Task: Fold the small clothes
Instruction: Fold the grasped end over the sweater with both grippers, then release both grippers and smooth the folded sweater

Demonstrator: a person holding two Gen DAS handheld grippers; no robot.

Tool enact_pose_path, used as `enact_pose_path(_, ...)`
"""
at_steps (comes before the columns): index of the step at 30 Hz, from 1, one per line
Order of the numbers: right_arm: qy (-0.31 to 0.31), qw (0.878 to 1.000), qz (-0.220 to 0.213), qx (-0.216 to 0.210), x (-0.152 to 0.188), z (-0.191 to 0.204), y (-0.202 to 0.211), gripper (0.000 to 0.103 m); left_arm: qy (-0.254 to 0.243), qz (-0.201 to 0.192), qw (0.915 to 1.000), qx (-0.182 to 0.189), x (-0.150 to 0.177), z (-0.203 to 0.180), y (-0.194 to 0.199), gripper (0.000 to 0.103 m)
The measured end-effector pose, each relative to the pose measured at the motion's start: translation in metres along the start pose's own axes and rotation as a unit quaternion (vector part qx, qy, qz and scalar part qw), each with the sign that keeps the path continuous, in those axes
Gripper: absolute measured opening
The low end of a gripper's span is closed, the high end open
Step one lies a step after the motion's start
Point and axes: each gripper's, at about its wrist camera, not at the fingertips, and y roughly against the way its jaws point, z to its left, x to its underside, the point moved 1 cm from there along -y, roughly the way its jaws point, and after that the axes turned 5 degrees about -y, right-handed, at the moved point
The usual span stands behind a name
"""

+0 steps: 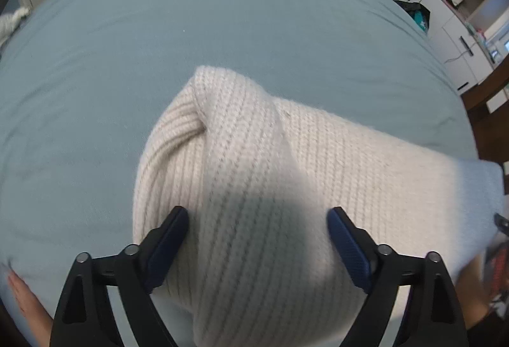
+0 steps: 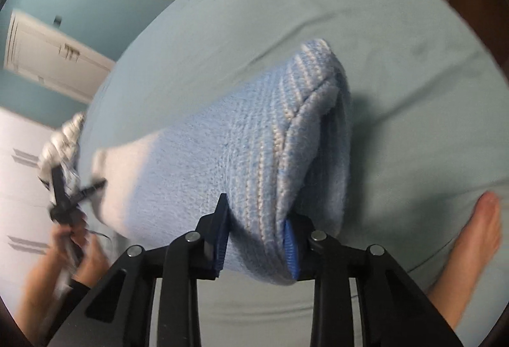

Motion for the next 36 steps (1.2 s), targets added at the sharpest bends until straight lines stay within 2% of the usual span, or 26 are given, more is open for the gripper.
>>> enact_pose_path(2,-0.01,1.0,0.01,0.015,0.006,-0.011,-0.013,0.024,-0.005,-0.006,0.9998,-0.019,-0.005,-0.006,-0.004,0.099)
enact_pose_path(6,-0.02,0.999,0.018,0.021,0.011,-0.023,-0.034,0.026,-0.01,-0.014,0.9987,-0.047,0.009,0.006,0.002,0.103)
enact_pose_path(8,-0.019,0.999,0.012,0.045,0.01,-0.019,-0.033,0.043,-0.01,-0.018,0.9978,-0.063,0.014,0.004,0.009,0.103)
enact_pose_path(9,-0.02,0.997,0.002,0.069,0.009,-0.016,-0.026,0.059,-0.011,-0.021,0.9968,-0.076,0.015,0.001,0.015,0.103)
enact_pose_path(10,-0.019,0.996,-0.01,0.089,0.011,-0.024,-0.008,0.065,-0.015,-0.026,0.9951,-0.094,0.012,-0.01,0.02,0.103)
enact_pose_path(12,-0.004,0.989,-0.048,0.138,0.013,-0.013,0.013,0.066,-0.029,-0.059,0.9865,-0.15,0.009,-0.021,0.042,0.101)
enact_pose_path(13,0.016,0.98,-0.093,0.176,0.013,0.002,0.027,0.067,-0.039,-0.089,0.9811,-0.167,0.009,-0.029,0.056,0.101)
enact_pose_path(15,0.049,0.962,-0.173,0.204,0.015,0.03,0.043,0.068,-0.059,-0.161,0.9677,-0.185,0.009,-0.048,0.088,0.102)
enact_pose_path(17,0.081,0.947,-0.237,0.199,0.02,0.06,0.05,0.081,-0.081,-0.222,0.955,-0.18,0.013,-0.072,0.112,0.103)
enact_pose_path(18,0.094,0.941,-0.263,0.19,0.023,0.071,0.051,0.09,-0.092,-0.237,0.9518,-0.171,0.015,-0.082,0.117,0.103)
enact_pose_path(19,0.112,0.933,-0.294,0.175,0.029,0.087,0.048,0.095,-0.105,-0.244,0.9511,-0.158,0.019,-0.094,0.118,0.103)
enact_pose_path(21,0.139,0.923,-0.325,0.153,0.039,0.118,0.024,0.096,-0.129,-0.225,0.957,-0.13,0.025,-0.113,0.106,0.103)
enact_pose_path(22,0.153,0.919,-0.331,0.149,0.044,0.122,0.016,0.096,-0.139,-0.205,0.9618,-0.118,0.03,-0.122,0.093,0.103)
enact_pose_path(24,0.192,0.913,-0.324,0.154,0.055,0.131,-0.012,0.096,-0.145,-0.185,0.9654,-0.113,0.039,-0.131,0.073,0.103)
enact_pose_path(29,0.27,0.912,-0.257,0.169,0.076,0.107,-0.051,0.096,-0.172,-0.152,0.9636,-0.137,0.063,-0.134,0.017,0.103)
enact_pose_path(31,0.273,0.917,-0.25,0.147,0.078,0.093,-0.058,0.097,-0.166,-0.188,0.9608,-0.118,0.072,-0.127,0.017,0.103)
enact_pose_path(33,0.26,0.924,-0.254,0.118,0.074,0.067,-0.048,0.101,-0.168,-0.212,0.9568,-0.107,0.079,-0.123,0.016,0.103)
enact_pose_path(34,0.261,0.924,-0.256,0.11,0.075,0.062,-0.048,0.101,-0.172,-0.22,0.9544,-0.107,0.082,-0.123,0.016,0.103)
enact_pose_path(36,0.292,0.912,-0.26,0.12,0.078,0.061,-0.051,0.101,-0.175,-0.225,0.952,-0.112,0.09,-0.122,0.014,0.103)
